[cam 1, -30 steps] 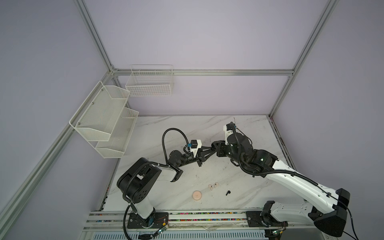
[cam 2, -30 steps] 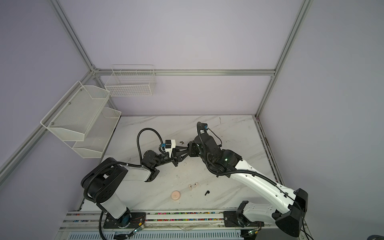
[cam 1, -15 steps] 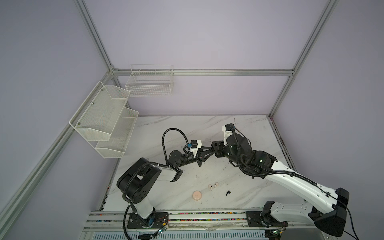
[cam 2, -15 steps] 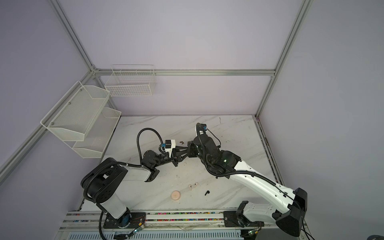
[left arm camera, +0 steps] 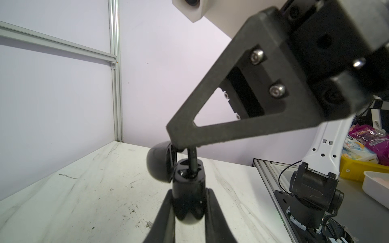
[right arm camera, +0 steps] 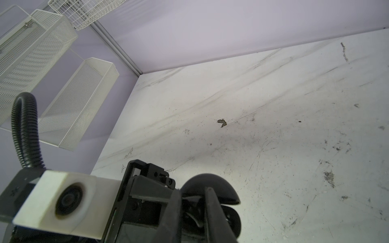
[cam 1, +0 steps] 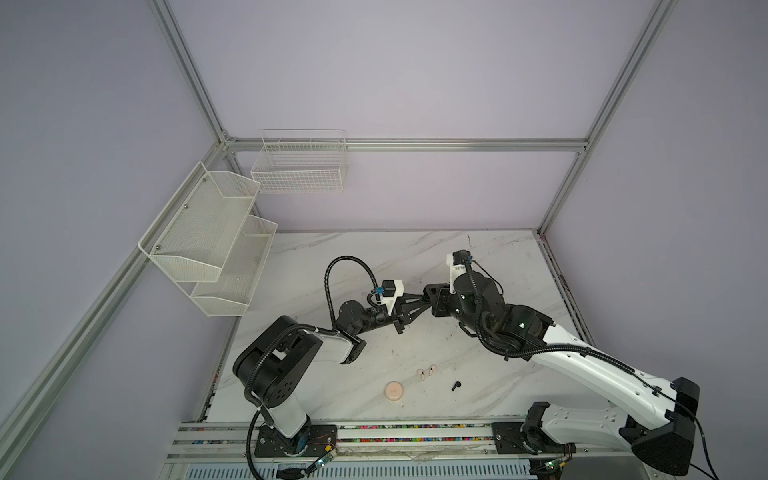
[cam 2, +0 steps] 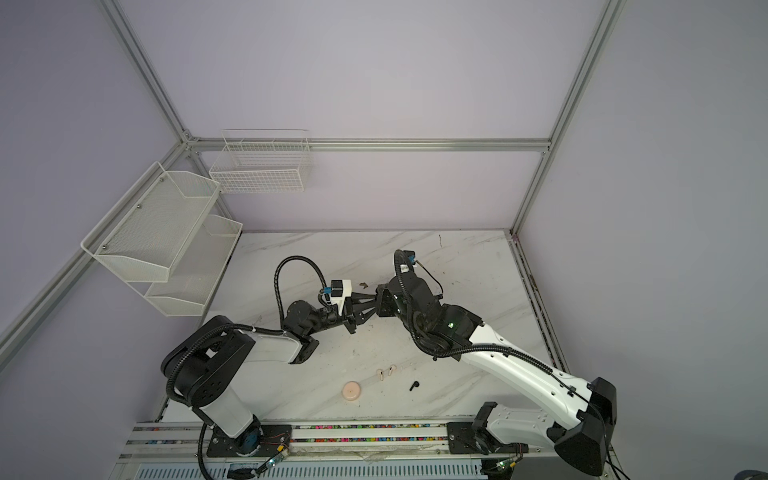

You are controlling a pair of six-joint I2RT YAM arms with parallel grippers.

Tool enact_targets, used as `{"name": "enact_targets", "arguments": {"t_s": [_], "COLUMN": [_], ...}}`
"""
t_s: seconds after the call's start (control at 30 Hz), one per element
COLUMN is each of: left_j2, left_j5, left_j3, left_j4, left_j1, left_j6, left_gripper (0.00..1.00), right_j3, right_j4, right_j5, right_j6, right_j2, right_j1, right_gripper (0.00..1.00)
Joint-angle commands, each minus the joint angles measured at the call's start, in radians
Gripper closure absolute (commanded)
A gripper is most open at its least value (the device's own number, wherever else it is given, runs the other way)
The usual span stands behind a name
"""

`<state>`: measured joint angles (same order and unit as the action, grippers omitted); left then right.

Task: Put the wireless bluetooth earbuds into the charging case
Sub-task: 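Lower the black earbud into the case held by the left gripper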

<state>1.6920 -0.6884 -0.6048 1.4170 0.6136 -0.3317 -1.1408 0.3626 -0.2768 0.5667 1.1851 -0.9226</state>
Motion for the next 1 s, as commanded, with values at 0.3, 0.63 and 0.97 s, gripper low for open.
{"name": "enact_targets", "arguments": {"t_s": [0.3,0.63,0.97], "left_j2": [-0.038,-0.046,-0.054], "left_j5": [0.004,0.001,0.001], "left_j3": [-0.064,-0.062,-0.064], "left_j4": [0.085,0.085,0.086], "left_j1": [-0.002,-0.002,-0.001], "left_j6": [-0.02,-0.021,-0.021], "left_gripper": [1.0,1.0,1.0], "right_j3": [0.023,0.026,0.012], "right_j4": [-0.022,-0.017,-0.008], "right_j5": [0.014,0.016,0.01], "right_j6": [-0.006,0.001,-0.004], "right_j2": [-0.01,0.012,0.04], "right_j1": [-0.012,-0.021,-0.03], "right_gripper": [0.87,0.87,0.84]}}
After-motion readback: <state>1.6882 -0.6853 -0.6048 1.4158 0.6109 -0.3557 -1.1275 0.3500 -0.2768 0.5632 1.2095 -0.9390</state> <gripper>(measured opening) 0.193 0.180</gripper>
